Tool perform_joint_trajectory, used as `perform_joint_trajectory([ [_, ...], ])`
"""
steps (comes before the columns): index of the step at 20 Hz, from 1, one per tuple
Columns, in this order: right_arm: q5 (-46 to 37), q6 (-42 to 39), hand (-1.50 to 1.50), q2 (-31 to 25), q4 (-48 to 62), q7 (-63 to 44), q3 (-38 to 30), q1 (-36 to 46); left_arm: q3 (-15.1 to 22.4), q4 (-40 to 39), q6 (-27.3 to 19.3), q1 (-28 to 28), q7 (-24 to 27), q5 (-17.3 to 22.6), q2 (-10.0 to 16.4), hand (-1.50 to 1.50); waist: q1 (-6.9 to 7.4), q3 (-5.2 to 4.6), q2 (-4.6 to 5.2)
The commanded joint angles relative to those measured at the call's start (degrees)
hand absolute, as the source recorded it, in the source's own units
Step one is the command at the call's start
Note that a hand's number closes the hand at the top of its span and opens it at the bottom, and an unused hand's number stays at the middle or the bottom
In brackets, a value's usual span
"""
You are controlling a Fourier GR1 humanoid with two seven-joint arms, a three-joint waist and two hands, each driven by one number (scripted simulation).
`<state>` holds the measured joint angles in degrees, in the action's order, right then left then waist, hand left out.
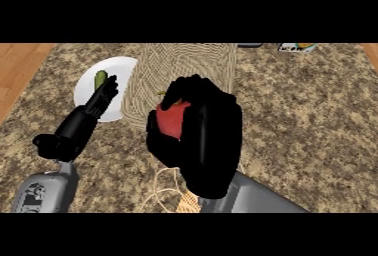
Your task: Pick the bell pepper from the placemat and place it in the basket
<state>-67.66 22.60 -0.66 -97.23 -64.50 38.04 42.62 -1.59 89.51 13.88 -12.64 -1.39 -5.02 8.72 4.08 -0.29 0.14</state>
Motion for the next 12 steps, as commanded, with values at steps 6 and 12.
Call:
perform_joint_trajectory([
  [6, 6.3, 3.8, 1.50, 0.6, 16.7, -13.2, -9.1, 16.9, -1.2, -2.7, -0.9, -2.0, 0.7, 0.0, -0.3, 0.00, -1.02, 0.14, 0.37],
  [12, 11.1, 9.0, 1.50, 0.6, 25.7, -8.2, -9.4, 18.9, -0.7, 2.0, 0.5, 3.5, 1.3, 0.4, 0.6, 0.00, -1.44, 0.22, 0.08],
])
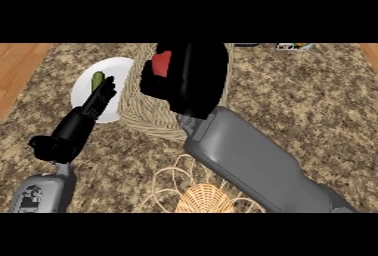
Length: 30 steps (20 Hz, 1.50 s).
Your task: Pick the bell pepper from the placemat and place it in the basket
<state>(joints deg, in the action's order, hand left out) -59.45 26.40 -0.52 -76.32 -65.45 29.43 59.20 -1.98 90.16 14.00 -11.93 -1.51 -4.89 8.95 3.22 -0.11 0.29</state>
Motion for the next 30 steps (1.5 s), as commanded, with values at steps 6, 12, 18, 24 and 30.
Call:
perform_joint_trajectory([
  [6, 1.1, 15.5, 1.50, 0.5, 16.3, -2.5, 0.5, 2.2, -1.0, 2.6, -0.2, -0.9, -3.3, 1.1, 0.3, 0.00, -0.55, 0.08, 0.10],
  [12, -3.4, 20.9, 1.50, 0.5, 18.3, 0.9, -2.5, 0.5, -1.3, -0.2, -0.3, 3.3, 3.5, -0.8, 0.5, 0.00, -2.05, 0.07, -0.09],
  [18, 0.7, 26.9, -1.50, 0.5, 20.9, 8.4, -5.8, -1.2, -1.6, 2.4, 0.6, 4.6, 1.9, 0.3, 1.0, 0.00, -2.09, 0.10, -0.12],
  [24, 5.5, 26.8, -1.50, 0.5, 24.5, 12.4, -7.0, 4.3, -2.2, 0.9, 0.4, 0.4, -1.4, 1.0, 0.6, 0.00, -2.22, 0.10, -0.13],
  [30, 10.6, 29.3, -1.50, 0.5, 20.7, 17.3, -12.1, 5.6, -1.2, -1.9, -0.9, 0.3, 0.9, -1.1, -0.6, 0.00, -2.76, 0.12, -0.09],
])
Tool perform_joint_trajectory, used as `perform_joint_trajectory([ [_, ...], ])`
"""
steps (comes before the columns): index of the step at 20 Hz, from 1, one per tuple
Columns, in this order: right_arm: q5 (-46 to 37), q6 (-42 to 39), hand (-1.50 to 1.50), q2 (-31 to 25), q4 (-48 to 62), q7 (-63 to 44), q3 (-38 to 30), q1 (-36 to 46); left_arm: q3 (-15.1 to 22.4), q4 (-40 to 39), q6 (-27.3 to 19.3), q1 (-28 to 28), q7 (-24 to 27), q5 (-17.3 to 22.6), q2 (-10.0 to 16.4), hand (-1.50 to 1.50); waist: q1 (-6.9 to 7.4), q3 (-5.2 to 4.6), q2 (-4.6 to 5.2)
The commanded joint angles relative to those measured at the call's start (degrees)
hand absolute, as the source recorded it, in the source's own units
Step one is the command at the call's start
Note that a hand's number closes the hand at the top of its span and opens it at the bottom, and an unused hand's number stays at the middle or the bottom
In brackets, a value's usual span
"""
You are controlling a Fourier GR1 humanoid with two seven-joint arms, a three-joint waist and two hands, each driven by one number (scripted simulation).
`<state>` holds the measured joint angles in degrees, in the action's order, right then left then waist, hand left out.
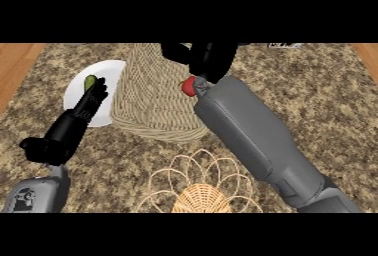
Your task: Pick the bell pepper from the placemat and place it in the basket
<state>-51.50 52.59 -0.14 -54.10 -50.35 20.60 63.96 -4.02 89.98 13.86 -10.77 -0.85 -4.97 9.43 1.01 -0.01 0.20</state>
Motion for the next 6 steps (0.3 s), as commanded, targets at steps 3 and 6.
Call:
perform_joint_trajectory([
  [3, 2.7, 6.9, -1.50, -0.1, -7.7, -0.1, -5.3, -3.6, -2.6, -1.6, 1.9, -1.1, -0.2, 2.4, 1.9, 0.00, -1.34, 0.04, -0.23],
  [6, 6.1, 1.4, -1.50, -0.5, -15.7, -1.4, -6.1, -8.2, -0.6, -0.8, -1.8, -2.4, -2.6, -0.2, -0.8, 0.00, -1.98, 0.05, -0.53],
])
